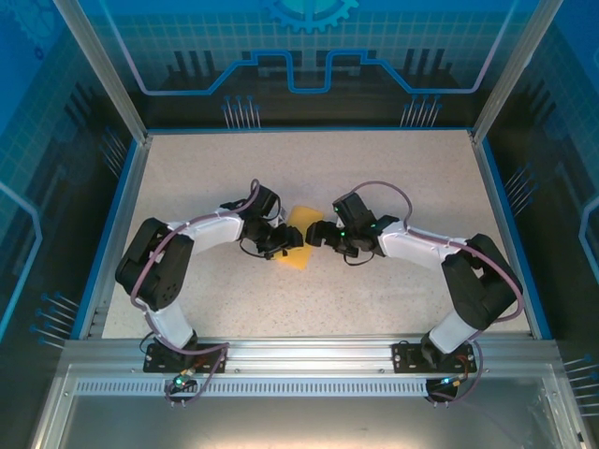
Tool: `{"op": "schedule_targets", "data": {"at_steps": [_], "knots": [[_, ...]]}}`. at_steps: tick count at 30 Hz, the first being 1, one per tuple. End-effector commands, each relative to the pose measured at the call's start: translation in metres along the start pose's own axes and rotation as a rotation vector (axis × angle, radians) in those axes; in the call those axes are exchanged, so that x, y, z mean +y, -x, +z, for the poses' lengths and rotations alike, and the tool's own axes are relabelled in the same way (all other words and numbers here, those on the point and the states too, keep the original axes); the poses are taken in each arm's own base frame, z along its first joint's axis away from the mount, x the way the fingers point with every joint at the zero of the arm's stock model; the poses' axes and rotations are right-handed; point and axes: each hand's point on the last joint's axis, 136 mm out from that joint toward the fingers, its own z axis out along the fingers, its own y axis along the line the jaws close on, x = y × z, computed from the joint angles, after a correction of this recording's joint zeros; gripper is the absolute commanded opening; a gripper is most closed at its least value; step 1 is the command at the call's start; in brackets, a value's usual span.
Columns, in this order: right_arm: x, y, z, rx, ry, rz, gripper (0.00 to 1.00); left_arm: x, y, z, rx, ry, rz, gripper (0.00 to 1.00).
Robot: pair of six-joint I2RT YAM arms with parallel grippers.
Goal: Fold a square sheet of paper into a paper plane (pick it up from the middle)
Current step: Third fold the triangle at the center of the table.
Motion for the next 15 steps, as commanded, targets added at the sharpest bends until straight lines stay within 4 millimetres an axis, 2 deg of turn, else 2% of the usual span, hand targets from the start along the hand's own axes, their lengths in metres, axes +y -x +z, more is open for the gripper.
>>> {"op": "schedule_targets", "data": {"at_steps": [1, 3, 6, 15], "knots": [[-0.010, 0.000, -0.004, -0.010, -0.027, 0.023, 0.89, 0.019, 0.010, -0.022, -0.118, 0.142, 0.008, 0.61], [-0.010, -0.001, -0.003, -0.007, -0.028, 0.026, 0.89, 0.038, 0.013, -0.026, -0.153, 0.239, -0.011, 0.64], [-0.010, 0.000, -0.002, -0.007, -0.026, 0.026, 0.89, 0.049, 0.010, -0.018, -0.129, 0.277, -0.029, 0.66], [-0.011, -0.001, -0.001, -0.006, -0.032, 0.026, 0.89, 0.031, -0.005, 0.006, -0.028, 0.190, 0.003, 0.64]]}}
